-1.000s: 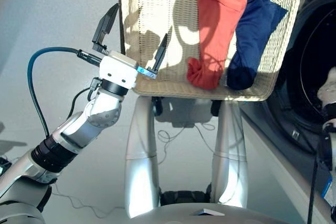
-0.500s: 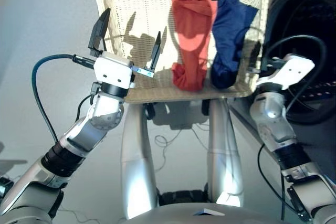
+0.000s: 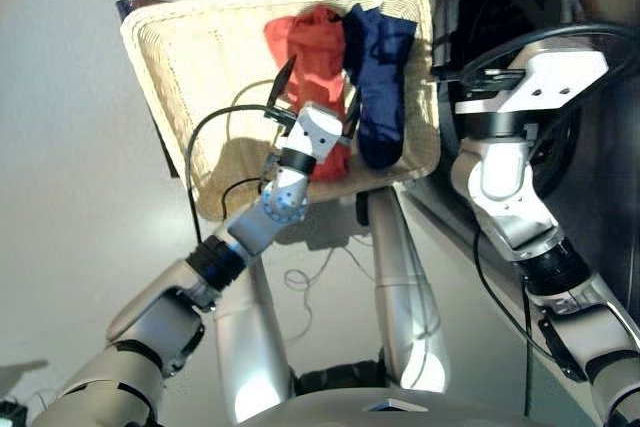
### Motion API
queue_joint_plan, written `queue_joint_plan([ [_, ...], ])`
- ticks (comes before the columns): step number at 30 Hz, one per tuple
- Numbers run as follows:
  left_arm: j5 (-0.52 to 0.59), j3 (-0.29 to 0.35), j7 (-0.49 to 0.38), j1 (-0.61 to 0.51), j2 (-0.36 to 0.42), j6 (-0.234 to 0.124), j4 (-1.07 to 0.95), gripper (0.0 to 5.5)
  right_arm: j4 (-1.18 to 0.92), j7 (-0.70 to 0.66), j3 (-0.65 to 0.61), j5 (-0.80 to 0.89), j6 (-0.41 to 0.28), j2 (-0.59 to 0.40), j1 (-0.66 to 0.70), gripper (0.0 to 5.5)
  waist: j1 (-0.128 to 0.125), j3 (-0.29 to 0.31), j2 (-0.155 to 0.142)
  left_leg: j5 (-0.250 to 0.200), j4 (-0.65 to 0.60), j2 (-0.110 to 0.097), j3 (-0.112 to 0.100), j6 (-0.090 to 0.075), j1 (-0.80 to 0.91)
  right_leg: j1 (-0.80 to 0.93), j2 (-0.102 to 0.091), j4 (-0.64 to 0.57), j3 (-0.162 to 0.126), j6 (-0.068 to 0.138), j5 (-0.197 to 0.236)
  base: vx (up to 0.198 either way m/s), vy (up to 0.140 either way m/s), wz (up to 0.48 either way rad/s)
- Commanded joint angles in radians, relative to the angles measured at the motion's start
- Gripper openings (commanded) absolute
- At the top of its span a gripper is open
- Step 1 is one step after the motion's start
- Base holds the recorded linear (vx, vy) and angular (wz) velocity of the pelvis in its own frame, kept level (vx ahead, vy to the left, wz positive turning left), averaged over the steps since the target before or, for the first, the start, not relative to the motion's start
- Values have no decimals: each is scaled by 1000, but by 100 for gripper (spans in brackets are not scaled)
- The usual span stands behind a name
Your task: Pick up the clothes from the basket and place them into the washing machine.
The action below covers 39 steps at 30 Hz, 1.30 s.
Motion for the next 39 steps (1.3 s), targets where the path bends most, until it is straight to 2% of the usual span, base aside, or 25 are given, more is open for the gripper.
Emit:
queue_joint_plan([
  [1, -57, -39, 2, -39, -70, -42, 30, 550, -135, 29, 43, -5, -58, 68, -154, 550, 5, -11, -49, -40, -5, 29, -13, -58, 53, -4, -1, -21, -12, 7, -37, -5, -29, -207],
  [3, -87, -38, 5, -50, -98, -38, 69, 550, -127, 33, 72, 5, -55, 111, -191, 550, 3, -11, -52, -41, 4, 34, -14, -60, 44, -14, 4, -15, -12, 5, -39, 0, 0, 0],
  [8, -81, -30, 48, -74, -138, -5, 187, 550, -109, 25, 102, 24, -52, 177, -233, 550, -3, -11, -58, -48, 37, 41, -24, -67, 6, -45, 10, 11, -22, 1, -48, 1, -20, -15],
  [12, -94, -8, 80, -69, -162, 15, 274, 550, -110, 14, 113, 44, -52, 197, -231, 550, -5, -11, -66, -59, 78, 56, -34, -73, -37, -84, 17, 55, -35, 0, -61, 1, -15, -5],
  [16, -144, 20, 108, -50, -182, 12, 313, 550, -113, -6, 117, 33, -45, 204, -231, 550, -5, -11, -71, -65, 103, 62, -40, -78, -66, -112, 19, 80, -46, 3, -69, 2, -15, 7],
  [20, -199, 61, 157, -4, -189, 2, 291, 550, -97, -28, 123, 21, -24, 198, -225, 550, -2, -11, -70, -58, 99, 64, -41, -81, -89, -134, 19, 77, -54, 0, -58, 8, -25, 3],
  [22, -221, 64, 169, 22, -190, -4, 255, 550, -89, -34, 123, 23, -16, 198, -226, 550, 2, -11, -67, -51, 86, 64, -39, -82, -92, -140, 20, 68, -55, -1, -51, 0, 0, 0],
  [23, -222, 67, 170, 23, -197, 5, 281, 550, -82, -35, 126, 24, -16, 202, -230, 550, 1, -11, -70, -48, 79, 66, -37, -82, -90, -141, 22, 63, -54, -1, -48, 0, 0, 0],
  [25, -247, 68, 182, 34, -220, -6, 278, 550, -69, -50, 130, 29, -18, 209, -242, 550, 4, -11, -68, -45, 73, 67, -39, -83, -94, -147, 24, 58, -52, -3, -45, 0, 0, 0],
  [30, -311, 107, 209, 11, -273, -7, 372, 550, -52, -69, 148, 39, -19, 232, -272, 550, 0, -11, -78, -39, 70, 78, -41, -89, -105, -160, 36, 53, -49, -1, -43, 0, 0, 0],
  [35, -350, 119, 211, -12, -298, -6, 407, 550, -46, -76, 155, 50, -21, 233, -271, 550, -7, -11, -81, -37, 75, 80, -45, -91, -120, -172, 38, 58, -52, -3, -40, 0, 0, 0],
  [39, -410, 146, 165, -64, -310, 3, 490, 550, -32, -63, 156, 75, -28, 246, -272, 550, -15, -11, -86, -31, 70, 84, -45, -94, -126, -179, 39, 45, -51, -1, -30, 0, 0, 0],
])
